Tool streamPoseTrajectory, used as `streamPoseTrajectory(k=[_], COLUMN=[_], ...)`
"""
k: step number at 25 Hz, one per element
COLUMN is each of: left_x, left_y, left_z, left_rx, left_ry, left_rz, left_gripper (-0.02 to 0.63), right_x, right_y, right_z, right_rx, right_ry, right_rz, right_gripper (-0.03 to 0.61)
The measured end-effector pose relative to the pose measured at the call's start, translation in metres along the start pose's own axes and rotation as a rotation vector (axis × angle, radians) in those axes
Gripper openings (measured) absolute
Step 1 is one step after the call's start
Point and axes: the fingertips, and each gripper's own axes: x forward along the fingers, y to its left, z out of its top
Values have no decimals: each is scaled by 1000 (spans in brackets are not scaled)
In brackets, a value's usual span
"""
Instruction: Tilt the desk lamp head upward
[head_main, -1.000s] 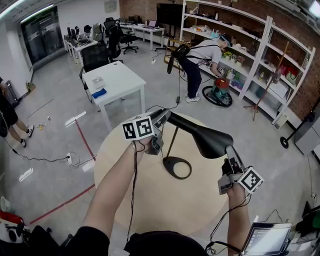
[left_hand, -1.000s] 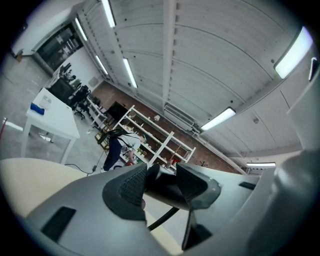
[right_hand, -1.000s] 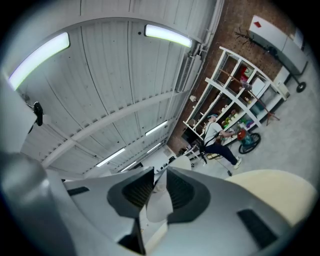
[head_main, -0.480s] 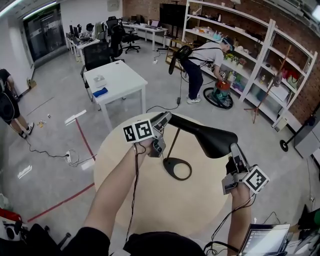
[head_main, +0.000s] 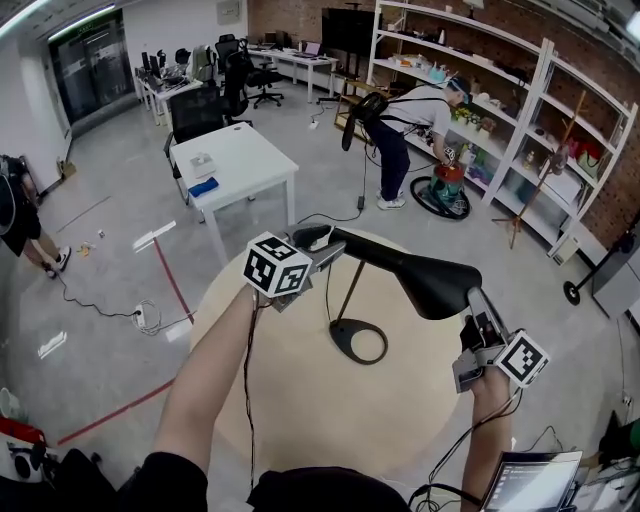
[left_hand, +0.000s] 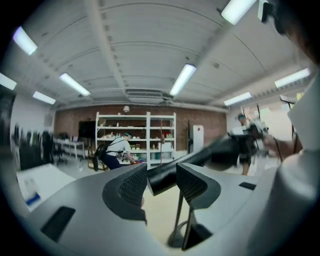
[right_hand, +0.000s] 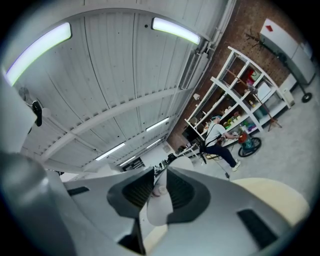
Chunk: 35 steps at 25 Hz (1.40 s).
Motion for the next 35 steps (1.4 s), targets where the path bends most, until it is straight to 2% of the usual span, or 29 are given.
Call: streamPoseTrajectory(k=[2, 3, 4, 5, 7, 10, 13, 28, 35], left_x=[4, 6, 8, 9, 11, 13, 13, 12, 11], left_y=[-8, -10, -11, -10, -7, -3, -1, -2, -5], left_z=[-2, -1, 2, 5, 8, -2, -8, -21, -26], left_rx=[245, 318, 349, 348, 291, 220, 158, 63, 22], left_ry=[102, 127, 132, 128, 130, 171, 170, 91, 46], left_rz=[-5, -8, -16, -28, -72, -153, -197, -201, -184], left_gripper=[187, 187, 187, 187, 187, 187, 187, 176, 158], right_x=[2, 2, 2, 1, 1, 1, 2, 24, 34], right_y=[0, 0, 0, -1, -2, 1, 4, 46, 61], right_z=[1, 1, 2, 1, 1, 0, 2, 30, 40], right_rx=[3, 2, 4, 9, 15, 9, 2, -85, -132], right_ry=[-3, -5, -6, -6, -1, 6, 5, 23, 66], right_rz=[5, 7, 8, 4, -4, 3, 5, 74, 81], right_gripper=[83, 81, 81, 80, 79, 78, 78, 78, 79])
